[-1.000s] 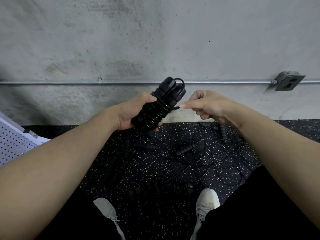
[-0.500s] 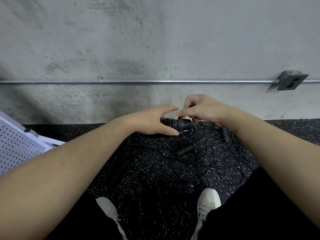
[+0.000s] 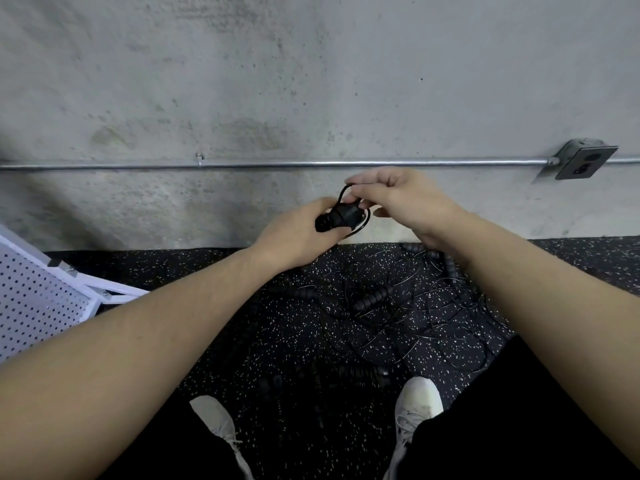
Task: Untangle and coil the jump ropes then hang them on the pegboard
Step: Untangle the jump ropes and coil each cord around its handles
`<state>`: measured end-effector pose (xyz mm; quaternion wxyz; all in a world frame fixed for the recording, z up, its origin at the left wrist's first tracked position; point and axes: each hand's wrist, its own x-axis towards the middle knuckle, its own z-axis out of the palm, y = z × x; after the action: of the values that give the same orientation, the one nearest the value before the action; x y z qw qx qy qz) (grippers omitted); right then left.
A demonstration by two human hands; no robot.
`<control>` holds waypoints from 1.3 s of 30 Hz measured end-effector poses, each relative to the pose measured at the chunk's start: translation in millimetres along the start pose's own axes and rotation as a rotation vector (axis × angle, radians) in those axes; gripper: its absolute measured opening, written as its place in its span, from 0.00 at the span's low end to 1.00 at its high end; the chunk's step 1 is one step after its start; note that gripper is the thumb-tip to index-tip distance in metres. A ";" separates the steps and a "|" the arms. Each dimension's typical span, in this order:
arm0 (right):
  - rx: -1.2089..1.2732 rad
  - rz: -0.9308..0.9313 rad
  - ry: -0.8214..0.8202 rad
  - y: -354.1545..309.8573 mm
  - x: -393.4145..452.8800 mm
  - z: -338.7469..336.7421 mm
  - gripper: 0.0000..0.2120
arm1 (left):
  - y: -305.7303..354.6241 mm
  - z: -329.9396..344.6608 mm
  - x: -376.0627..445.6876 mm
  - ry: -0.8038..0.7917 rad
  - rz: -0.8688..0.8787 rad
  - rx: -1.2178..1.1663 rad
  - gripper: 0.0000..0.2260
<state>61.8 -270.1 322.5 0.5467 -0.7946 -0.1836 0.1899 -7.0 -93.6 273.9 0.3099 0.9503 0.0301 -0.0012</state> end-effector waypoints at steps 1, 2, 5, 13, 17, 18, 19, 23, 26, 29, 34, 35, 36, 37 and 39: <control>0.040 0.018 0.013 -0.5 -0.5 -1.7 0.05 | 2.3 1.1 -0.5 0.007 -0.003 0.004 0.24; 0.052 0.027 0.016 -0.2 -0.8 -3.1 0.04 | 4.7 2.3 -1.6 0.013 0.002 0.013 0.23; 0.029 0.031 0.022 -0.5 -3.2 -2.8 0.04 | 9.3 8.0 -3.7 0.028 0.011 -0.001 0.21; -0.069 -0.036 0.101 2.0 -2.8 -2.0 0.03 | 9.5 10.0 -4.1 0.052 0.078 -0.054 0.23; -0.170 0.025 0.116 6.6 -1.1 -10.1 0.09 | 4.3 12.1 -2.4 0.077 0.101 -0.071 0.26; -0.139 0.068 0.092 8.1 -1.2 -12.9 0.11 | 3.2 12.0 -2.0 0.081 0.103 -0.076 0.26; -0.091 0.124 0.056 8.9 -1.6 -15.4 0.14 | 1.7 12.0 -1.6 0.086 0.109 -0.087 0.27; 0.140 0.286 -0.085 12.0 0.1 -22.9 0.19 | -1.5 14.3 -2.7 0.103 0.135 -0.126 0.28; 0.187 0.336 -0.106 13.3 2.4 -26.3 0.21 | -2.1 15.2 -1.7 0.136 0.126 -0.165 0.28; 0.187 0.365 -0.147 14.2 3.3 -28.4 0.19 | -2.5 16.3 -1.8 0.132 0.147 -0.168 0.27; 0.300 0.333 -0.126 11.1 3.7 -28.0 0.09 | -2.4 17.7 -3.0 0.124 0.169 -0.143 0.24; 0.314 0.335 -0.127 10.2 3.5 -27.6 0.08 | -2.6 16.9 -2.7 0.131 0.165 -0.121 0.24; 0.324 0.340 -0.130 9.8 3.3 -27.7 0.07 | -2.3 15.8 -2.4 0.141 0.156 -0.084 0.24; 0.332 0.346 -0.129 9.5 3.0 -27.5 0.06 | -1.9 15.0 -2.3 0.154 0.150 -0.041 0.24; 0.342 0.358 -0.105 8.8 2.3 -28.0 0.05 | -0.7 13.9 -2.3 0.168 0.160 0.033 0.24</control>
<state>78.6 -294.3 323.2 0.6206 -0.6994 -0.0332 0.3531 -9.1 -101.4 262.3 0.2898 0.9514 -0.0198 0.1026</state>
